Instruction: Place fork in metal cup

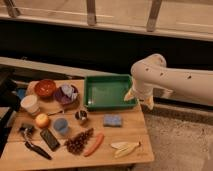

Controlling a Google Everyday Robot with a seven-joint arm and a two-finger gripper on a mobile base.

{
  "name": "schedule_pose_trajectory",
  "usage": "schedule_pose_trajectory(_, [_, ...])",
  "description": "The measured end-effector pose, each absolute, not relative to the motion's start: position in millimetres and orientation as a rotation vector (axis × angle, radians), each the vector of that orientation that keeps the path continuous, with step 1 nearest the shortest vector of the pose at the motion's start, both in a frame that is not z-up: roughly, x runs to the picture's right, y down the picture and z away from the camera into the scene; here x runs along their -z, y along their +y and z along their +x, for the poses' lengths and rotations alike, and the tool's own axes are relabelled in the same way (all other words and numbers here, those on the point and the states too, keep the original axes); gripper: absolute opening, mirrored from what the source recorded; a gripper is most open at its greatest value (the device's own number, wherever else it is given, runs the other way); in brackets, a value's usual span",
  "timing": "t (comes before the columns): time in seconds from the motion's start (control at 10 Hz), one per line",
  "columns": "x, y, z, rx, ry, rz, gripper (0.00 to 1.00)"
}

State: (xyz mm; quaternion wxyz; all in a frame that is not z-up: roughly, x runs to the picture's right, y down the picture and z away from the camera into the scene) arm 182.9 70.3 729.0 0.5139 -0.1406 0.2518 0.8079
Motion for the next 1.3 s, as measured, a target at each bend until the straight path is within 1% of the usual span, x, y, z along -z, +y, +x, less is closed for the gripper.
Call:
schedule_pose_trajectory(0.3, [-724,68,178,-1.91,0.603,-0.312,0.8])
schedule_pose_trajectory(0.6, [-717,54,128,-1.814,0.553,-0.328,0.8])
schedule_pose_trajectory(0.9, [-706,40,39,-1.73,0.448,-0.366,0.8])
schedule_pose_trajectory(1.0, [-703,38,27,-1.717,0.428,-0.374,0.8])
schedule_pose_trajectory(1.3, [-704,38,29,-1.72,0.43,-0.369,0.8])
